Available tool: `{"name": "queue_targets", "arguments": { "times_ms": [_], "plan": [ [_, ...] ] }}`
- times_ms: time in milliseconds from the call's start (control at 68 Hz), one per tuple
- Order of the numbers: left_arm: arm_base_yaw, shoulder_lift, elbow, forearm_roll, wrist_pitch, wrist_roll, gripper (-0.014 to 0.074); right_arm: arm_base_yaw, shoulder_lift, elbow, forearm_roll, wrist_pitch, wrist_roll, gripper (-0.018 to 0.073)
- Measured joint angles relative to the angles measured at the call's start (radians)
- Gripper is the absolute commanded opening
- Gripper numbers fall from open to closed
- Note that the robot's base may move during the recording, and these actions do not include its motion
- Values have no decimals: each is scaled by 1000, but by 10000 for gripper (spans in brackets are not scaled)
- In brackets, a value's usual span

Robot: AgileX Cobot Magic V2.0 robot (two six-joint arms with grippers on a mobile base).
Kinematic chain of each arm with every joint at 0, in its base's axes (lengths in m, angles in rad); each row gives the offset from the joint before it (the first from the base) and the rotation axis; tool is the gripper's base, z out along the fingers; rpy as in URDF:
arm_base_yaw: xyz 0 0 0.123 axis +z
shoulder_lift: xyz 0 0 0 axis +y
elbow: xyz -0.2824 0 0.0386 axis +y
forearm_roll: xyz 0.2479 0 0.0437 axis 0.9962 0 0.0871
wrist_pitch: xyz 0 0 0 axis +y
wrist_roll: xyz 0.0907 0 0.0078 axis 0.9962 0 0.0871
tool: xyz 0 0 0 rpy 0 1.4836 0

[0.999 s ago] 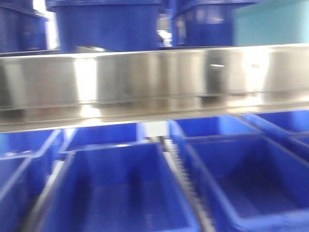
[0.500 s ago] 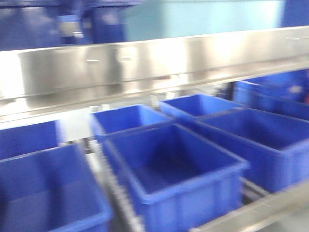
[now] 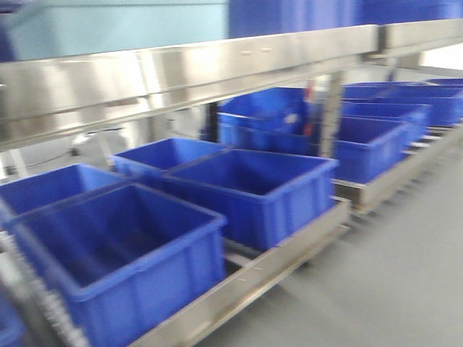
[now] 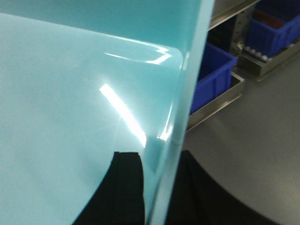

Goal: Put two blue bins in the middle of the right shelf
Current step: 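Drive the base across the room holding the teal bin in both grippers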

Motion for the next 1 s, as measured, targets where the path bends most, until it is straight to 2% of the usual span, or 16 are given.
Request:
{"name": "queue_targets", "arguments": {
  "times_ms": [999],
  "plan": [
    [0, 0, 0, 0, -12, 6, -111, 0, 0, 0, 0, -7, 1, -151]
  ]
}}
